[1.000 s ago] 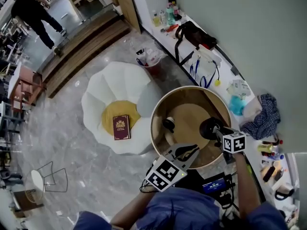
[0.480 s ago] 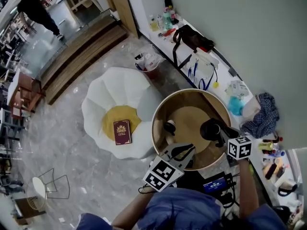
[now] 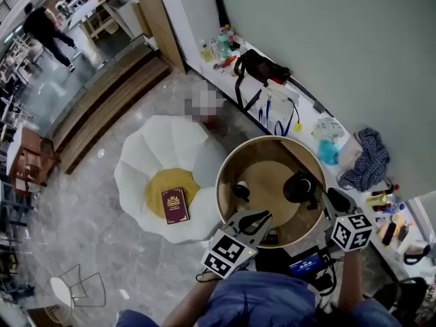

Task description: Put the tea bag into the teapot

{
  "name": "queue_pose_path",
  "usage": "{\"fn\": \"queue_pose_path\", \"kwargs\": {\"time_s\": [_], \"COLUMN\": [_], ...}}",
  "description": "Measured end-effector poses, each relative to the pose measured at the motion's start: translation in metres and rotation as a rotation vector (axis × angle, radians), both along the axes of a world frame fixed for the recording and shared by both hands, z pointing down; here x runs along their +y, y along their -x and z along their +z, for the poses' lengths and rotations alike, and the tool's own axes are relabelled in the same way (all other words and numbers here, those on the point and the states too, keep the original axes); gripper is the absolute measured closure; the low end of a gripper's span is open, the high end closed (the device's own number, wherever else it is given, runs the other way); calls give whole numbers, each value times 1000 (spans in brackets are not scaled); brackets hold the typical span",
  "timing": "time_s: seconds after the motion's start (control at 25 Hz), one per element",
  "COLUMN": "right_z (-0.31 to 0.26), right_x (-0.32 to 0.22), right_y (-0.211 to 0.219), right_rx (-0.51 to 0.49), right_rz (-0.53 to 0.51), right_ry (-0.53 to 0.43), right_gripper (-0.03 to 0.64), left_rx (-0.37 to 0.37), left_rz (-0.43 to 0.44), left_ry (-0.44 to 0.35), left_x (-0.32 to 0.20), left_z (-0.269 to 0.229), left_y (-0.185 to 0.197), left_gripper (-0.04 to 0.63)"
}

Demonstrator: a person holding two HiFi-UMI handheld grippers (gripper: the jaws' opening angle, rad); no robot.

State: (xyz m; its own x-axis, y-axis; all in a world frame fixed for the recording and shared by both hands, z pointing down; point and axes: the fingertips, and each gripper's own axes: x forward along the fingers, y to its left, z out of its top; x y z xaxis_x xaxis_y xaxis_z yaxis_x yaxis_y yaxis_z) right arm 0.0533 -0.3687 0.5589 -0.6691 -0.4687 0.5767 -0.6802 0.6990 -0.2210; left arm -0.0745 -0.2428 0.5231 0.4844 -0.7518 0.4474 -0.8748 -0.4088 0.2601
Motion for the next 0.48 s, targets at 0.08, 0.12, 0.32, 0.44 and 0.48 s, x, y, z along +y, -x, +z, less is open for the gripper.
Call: {"fn": "queue_pose_path", "kwargs": {"time_s": [0.08, 0.12, 0.32, 0.44, 0.48], "right_z": [-17, -25, -66, -82, -86], "right_x": [11, 18, 56, 79, 87], "right_y": [-1, 0, 14, 20, 22], "right_rx": [-18, -27, -83, -118, -127], "right_rz": [26, 32, 43, 80, 94], "right_ry": [-21, -31, -76, -93, -97], "right_gripper": [508, 508, 508, 514, 517], "left_rx": [-1, -2, -12, -16, -17], "left_rz": [13, 19, 50, 74, 83], "left_ry": [-8, -13, -46, -65, -71], "left_x": [5, 8, 23, 35, 40], "left_z": [-3, -4, -19, -28, -30], "left_y": [3, 5, 17, 23, 24], "left_gripper": [563, 563, 564, 563, 563]}}
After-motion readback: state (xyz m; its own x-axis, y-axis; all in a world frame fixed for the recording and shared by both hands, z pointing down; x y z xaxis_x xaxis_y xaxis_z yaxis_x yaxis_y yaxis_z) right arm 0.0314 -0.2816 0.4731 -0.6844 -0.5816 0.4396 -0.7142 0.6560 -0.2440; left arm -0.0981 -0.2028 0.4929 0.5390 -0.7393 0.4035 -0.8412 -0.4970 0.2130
